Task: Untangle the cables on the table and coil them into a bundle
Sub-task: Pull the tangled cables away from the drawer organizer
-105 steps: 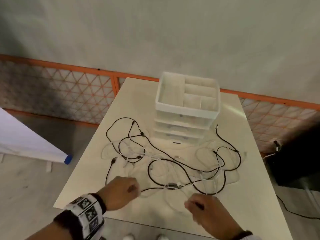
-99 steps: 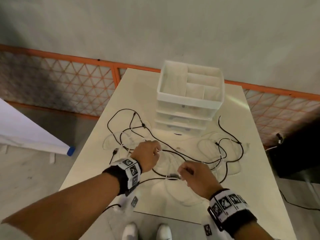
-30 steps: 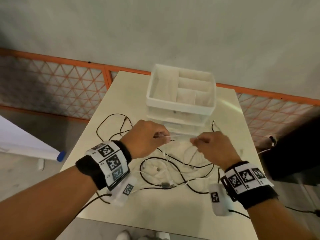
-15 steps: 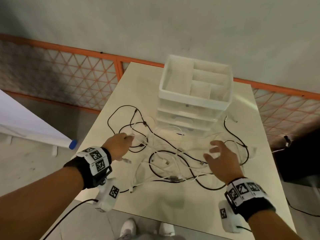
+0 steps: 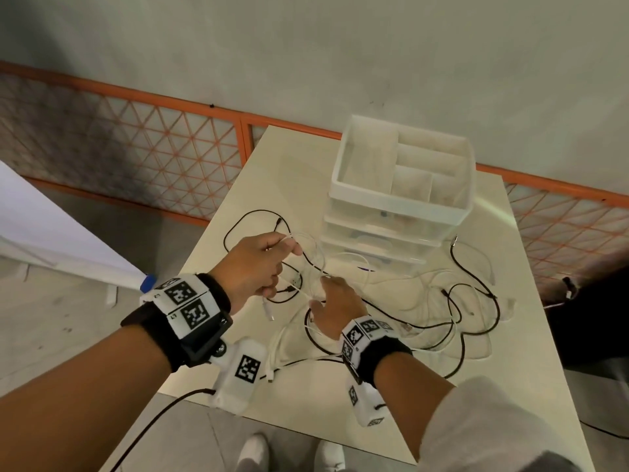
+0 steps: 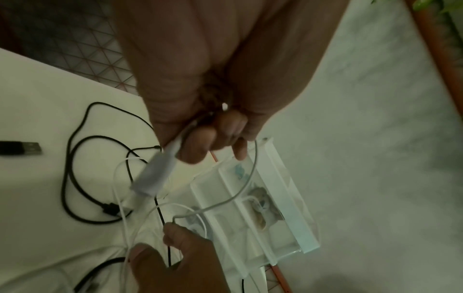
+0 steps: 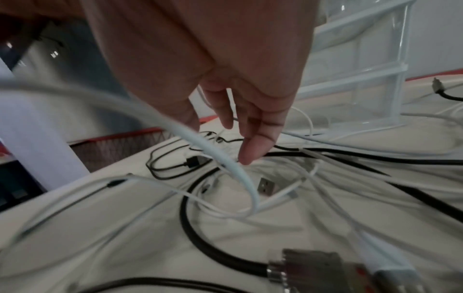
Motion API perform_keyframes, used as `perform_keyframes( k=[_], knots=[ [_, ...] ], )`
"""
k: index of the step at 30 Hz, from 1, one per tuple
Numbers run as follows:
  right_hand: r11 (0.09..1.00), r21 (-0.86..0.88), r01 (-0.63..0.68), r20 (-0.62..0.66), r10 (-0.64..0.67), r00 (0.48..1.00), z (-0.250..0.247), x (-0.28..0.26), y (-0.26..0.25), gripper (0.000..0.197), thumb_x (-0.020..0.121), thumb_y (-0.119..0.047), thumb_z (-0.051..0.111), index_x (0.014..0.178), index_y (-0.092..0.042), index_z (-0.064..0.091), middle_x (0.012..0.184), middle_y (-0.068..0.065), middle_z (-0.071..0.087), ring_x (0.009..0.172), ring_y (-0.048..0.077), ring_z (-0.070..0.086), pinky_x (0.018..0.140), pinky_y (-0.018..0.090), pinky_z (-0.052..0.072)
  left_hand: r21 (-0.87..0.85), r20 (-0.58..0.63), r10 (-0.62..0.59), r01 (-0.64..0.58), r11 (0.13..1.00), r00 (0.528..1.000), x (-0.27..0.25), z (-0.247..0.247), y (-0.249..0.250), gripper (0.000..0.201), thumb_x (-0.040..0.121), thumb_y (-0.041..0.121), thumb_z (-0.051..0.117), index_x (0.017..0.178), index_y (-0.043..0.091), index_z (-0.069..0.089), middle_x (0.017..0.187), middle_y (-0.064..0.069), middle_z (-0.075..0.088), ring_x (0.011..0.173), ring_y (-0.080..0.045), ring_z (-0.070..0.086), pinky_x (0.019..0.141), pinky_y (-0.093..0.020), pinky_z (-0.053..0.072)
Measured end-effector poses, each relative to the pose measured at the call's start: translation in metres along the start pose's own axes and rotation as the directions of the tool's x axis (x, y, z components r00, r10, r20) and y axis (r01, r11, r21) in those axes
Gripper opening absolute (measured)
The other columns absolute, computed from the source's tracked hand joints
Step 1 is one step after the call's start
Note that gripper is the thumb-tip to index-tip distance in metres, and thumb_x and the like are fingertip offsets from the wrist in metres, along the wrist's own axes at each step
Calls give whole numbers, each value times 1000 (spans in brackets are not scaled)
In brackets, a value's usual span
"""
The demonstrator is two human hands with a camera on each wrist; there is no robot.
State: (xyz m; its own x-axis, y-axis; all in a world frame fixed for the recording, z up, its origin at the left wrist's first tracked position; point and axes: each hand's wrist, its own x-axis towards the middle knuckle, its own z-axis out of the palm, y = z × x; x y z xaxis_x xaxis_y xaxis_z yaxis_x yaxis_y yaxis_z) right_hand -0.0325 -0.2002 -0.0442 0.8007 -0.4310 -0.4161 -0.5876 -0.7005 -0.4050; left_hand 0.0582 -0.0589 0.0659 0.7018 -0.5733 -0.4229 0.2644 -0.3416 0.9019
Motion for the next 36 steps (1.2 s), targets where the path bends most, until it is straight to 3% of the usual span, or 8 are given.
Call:
perform_keyframes(
  k=[5,8,12,16,19,24,28,36],
  knots=[
    [996,-34,-77,16,78,997,8,10,12,35,85,-36,61,119,-37,69,131,-1,55,111,29,62,85,32,53,-79,-5,-45,44,996,999,0,-5,-4,22,99,13,49,83,4,61,58,-1,31,48,-15,27,48,-27,25],
    [992,-95,-80,-105,69,992,4,5,15,26,93,-30,56,113,-29,72,125,2,58,111,29,63,91,36,53,-158,-12,-49,47,986,999,-2,-8,-2,20,98,10,48,83,5,61,54,-2,36,46,-16,33,48,-26,29],
    [958,284,36,-367,74,927,-31,-6,20,19,91,-29,61,98,-26,79,103,-2,75,97,21,69,86,29,53,-250,-138,-6,-29,968,990,5,-24,7,19,101,15,45,93,9,61,53,0,40,41,-11,31,38,-20,25],
    [693,661,286,-550,189,814,-96,-35,15,16,92,-25,67,83,-20,80,70,-4,73,57,12,62,63,27,52,-310,-122,-21,-18,950,992,15,-20,22,25,103,21,42,83,12,54,55,0,53,34,-7,30,32,-18,21],
    [497,753,433,-544,99,833,-124,-66,0,13,91,-14,70,79,-13,76,62,7,68,48,19,55,47,27,46,-267,-11,-53,48,962,999,14,5,33,24,102,22,42,83,12,52,62,-5,66,37,-9,36,32,-18,23],
    [649,636,417,-462,-113,880,-101,-87,-10,10,87,-10,74,79,-10,79,51,-12,65,42,2,55,47,22,47,-140,160,-20,42,989,987,8,47,54,23,101,25,45,90,10,59,92,-14,78,66,-22,60,55,-28,45],
    [718,543,435,-494,-145,857,-86,-89,-3,12,85,-17,77,74,-11,79,57,0,70,43,22,58,52,39,53,-100,210,-2,24,995,978,4,64,60,26,103,24,46,95,6,63,72,-7,74,68,-21,68,67,-32,51],
    [869,235,435,-729,-139,671,-155,-118,-3,44,75,-42,83,113,-33,62,75,-17,51,56,3,45,54,14,39,60,228,159,-177,982,961,-5,63,76,30,100,30,53,92,7,70,57,6,34,47,-10,25,39,-20,23]
  ],
)
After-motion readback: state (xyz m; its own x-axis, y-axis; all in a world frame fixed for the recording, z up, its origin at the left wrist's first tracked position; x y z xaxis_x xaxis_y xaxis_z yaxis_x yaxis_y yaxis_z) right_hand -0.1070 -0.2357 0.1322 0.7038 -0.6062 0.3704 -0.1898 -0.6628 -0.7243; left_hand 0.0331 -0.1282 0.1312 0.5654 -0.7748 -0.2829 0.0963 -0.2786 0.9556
